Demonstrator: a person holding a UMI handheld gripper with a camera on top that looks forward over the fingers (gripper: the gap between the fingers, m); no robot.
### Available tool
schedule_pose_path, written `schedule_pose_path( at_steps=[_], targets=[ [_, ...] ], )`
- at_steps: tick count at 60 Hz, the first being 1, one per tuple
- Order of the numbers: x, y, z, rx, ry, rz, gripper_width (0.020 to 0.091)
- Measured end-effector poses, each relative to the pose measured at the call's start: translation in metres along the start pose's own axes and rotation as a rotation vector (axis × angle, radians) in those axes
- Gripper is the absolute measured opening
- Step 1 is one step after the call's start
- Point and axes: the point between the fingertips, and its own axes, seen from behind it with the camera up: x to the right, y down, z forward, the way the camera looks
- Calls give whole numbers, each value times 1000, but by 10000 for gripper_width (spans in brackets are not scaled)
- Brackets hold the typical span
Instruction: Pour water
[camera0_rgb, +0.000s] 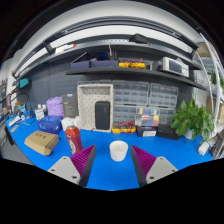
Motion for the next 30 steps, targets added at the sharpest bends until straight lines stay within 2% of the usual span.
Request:
schedule_pose_path(
  at_steps=[9,19,30],
  targets=[
    [-34,29,8,-38,-21,22,703],
    [-108,74,33,-112,-106,21,702],
    [-150,82,74,-109,-79,46,712]
  ],
)
